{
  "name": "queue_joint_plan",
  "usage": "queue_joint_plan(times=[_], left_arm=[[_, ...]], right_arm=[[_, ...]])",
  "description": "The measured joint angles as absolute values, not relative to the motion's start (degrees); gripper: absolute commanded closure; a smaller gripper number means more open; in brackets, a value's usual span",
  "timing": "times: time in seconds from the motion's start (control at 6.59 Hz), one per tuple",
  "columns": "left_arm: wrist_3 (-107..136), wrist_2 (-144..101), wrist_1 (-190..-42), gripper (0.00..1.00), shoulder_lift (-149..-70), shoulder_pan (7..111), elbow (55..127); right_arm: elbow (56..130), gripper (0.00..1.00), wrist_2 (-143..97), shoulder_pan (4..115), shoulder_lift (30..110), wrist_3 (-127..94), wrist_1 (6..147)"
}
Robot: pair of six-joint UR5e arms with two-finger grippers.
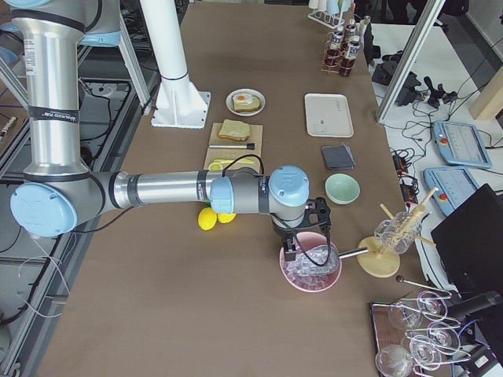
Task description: Make sandwich and place on tray
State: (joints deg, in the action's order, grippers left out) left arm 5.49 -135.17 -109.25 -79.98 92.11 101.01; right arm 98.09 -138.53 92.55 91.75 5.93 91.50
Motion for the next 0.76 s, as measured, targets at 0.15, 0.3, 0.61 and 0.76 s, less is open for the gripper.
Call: queue_joint_plan(times=[0.15, 0.3, 0.61, 0.76], left_arm=[[5.51, -135.17, -109.31, 0.02, -79.87, 92.11, 101.11], [5.53, -135.2, -109.31, 0.02, -79.78, 92.11, 101.13], [5.59, -135.79, -109.17, 0.02, -79.98, 92.05, 101.2], [5.66, -136.67, -109.11, 0.02, -80.3, 91.94, 101.19]], right_arm=[[98.17, 0.0, -138.52, 92.55, 91.75, 6.01, 91.5], [98.27, 0.0, -138.52, 92.55, 91.76, 6.07, 91.47], [99.05, 0.0, -138.56, 92.09, 91.29, 5.77, 91.42], [99.96, 0.0, -138.66, 90.77, 90.53, 5.5, 91.41]])
